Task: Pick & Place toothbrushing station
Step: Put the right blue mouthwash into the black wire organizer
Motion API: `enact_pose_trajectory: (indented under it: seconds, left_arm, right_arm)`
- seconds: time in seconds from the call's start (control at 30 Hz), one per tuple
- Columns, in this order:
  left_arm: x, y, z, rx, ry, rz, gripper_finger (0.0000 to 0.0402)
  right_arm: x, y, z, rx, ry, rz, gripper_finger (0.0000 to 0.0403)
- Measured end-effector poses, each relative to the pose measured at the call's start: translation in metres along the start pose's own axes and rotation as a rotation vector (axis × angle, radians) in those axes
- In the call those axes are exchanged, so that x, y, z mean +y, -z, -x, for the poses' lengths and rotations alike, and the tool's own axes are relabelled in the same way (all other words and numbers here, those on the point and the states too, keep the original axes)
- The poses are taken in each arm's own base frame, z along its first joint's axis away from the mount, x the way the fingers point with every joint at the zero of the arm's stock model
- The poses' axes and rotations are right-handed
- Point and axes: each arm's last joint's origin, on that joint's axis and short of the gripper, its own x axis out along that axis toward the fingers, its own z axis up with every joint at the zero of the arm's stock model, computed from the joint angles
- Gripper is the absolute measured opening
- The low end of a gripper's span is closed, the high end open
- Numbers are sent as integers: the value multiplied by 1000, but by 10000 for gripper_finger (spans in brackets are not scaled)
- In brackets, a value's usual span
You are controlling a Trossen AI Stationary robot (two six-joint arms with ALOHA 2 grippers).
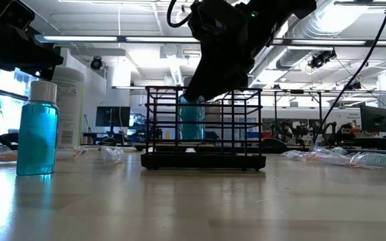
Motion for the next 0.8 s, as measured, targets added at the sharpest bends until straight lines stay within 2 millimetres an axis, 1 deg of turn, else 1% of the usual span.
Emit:
enact_pose_trajectory:
  seconds: [0.17, 0.53, 0.8]
  left_arm:
    - [0, 0, 0, 0, 0, 0, 6]
    - [0, 0, 0, 0, 0, 0, 6]
    - [0, 0, 0, 0, 0, 0, 6]
  right_arm:
    - [0, 3, -5, 17, 6, 2, 96]
    - [-1, 3, -4, 8, 23, 34, 96]
    - [0, -1, 8, -9, 13, 53, 96]
